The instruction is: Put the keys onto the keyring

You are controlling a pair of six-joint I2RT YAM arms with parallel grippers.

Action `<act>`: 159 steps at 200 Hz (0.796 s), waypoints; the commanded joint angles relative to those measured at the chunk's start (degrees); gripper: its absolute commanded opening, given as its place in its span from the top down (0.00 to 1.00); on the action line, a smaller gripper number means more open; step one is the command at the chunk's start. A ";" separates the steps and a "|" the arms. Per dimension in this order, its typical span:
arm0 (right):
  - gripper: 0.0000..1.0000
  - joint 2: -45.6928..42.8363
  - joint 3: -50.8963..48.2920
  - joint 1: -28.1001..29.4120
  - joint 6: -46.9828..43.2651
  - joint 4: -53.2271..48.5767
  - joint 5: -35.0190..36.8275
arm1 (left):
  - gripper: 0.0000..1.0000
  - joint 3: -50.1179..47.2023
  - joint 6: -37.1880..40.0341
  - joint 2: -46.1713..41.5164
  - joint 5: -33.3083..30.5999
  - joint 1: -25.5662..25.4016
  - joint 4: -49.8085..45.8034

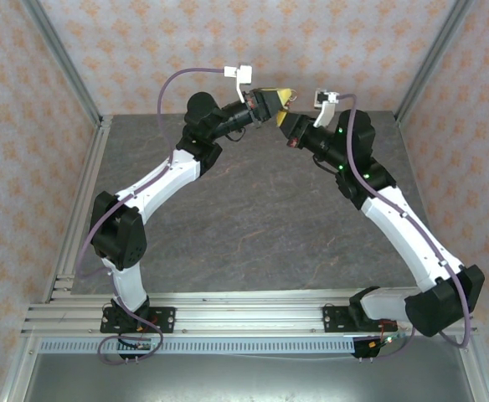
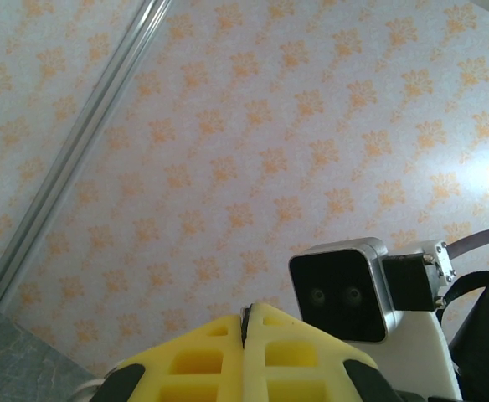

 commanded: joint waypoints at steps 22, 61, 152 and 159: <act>1.00 2.57 2.30 2.14 -1.95 -0.68 -4.20 | 1.00 0.92 -0.02 -0.85 1.38 -1.32 2.78; 1.00 0.87 1.02 1.97 -2.37 0.34 -2.69 | 1.00 1.19 -0.38 -0.60 1.29 -1.26 2.94; 0.65 -6.70 -3.36 -3.44 -1.03 1.18 -4.44 | 1.00 1.67 -7.35 1.15 -1.97 -1.28 10.73; 0.63 -7.24 -3.67 -3.77 -1.02 1.26 -4.75 | 1.00 1.80 -8.01 1.37 -2.33 -1.28 11.49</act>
